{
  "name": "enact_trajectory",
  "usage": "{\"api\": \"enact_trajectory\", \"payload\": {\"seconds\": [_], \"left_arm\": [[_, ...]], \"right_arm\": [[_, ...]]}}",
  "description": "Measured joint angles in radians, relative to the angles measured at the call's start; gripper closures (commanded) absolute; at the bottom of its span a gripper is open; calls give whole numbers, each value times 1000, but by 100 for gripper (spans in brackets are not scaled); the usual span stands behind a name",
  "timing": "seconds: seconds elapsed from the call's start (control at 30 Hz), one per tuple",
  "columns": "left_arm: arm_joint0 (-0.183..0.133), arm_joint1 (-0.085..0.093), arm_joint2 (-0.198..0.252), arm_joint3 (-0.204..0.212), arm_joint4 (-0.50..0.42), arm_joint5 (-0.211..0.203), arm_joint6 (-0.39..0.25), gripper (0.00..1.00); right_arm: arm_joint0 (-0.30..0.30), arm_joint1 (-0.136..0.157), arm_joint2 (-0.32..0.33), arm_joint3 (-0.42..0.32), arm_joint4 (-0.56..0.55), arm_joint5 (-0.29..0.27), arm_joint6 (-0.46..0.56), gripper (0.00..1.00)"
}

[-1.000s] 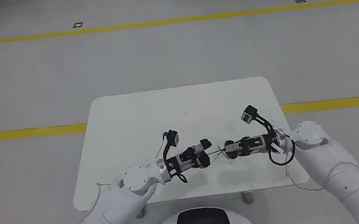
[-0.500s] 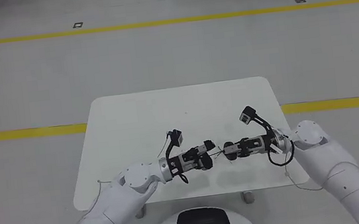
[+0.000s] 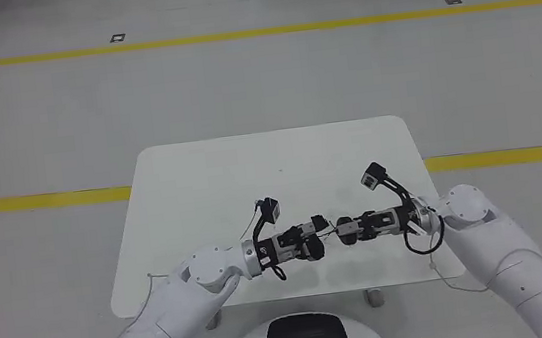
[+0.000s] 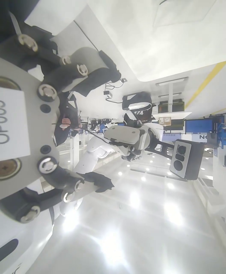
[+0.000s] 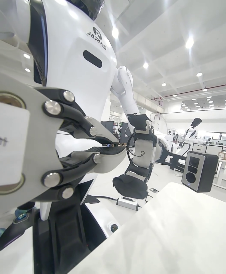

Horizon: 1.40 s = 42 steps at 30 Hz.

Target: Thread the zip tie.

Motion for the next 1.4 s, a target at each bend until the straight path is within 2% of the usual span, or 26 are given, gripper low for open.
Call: {"api": "enact_trajectory", "payload": {"seconds": [0.4, 0.43, 0.53, 0.57, 0.63, 0.73, 1.2, 1.4], "left_arm": [[8, -1, -6, 1, -10, 5, -13, 0], [9, -1, -7, 1, -11, 5, -14, 2], [11, 0, -9, -2, -10, 6, -18, 21], [11, 0, -9, -3, -10, 6, -19, 22], [12, 0, -10, -4, -10, 7, -21, 35], [14, 0, -11, -6, -10, 9, -24, 48], [19, -1, -14, -10, -11, 9, -38, 69], [23, -1, -16, -12, -7, 5, -38, 82]], "right_arm": [[-15, -6, 19, -18, -19, 0, 2, 100], [-15, -8, 18, -18, -21, 0, 2, 100], [-14, -11, 14, -16, -23, 0, 1, 100], [-13, -12, 13, -15, -23, 0, 1, 100], [-10, -14, 9, -10, -26, 0, -1, 100], [-7, -17, 4, -3, -32, 0, -4, 100], [-1, -19, 0, 34, -43, 0, 3, 100], [8, -21, -17, 54, -41, 5, 10, 100]]}}
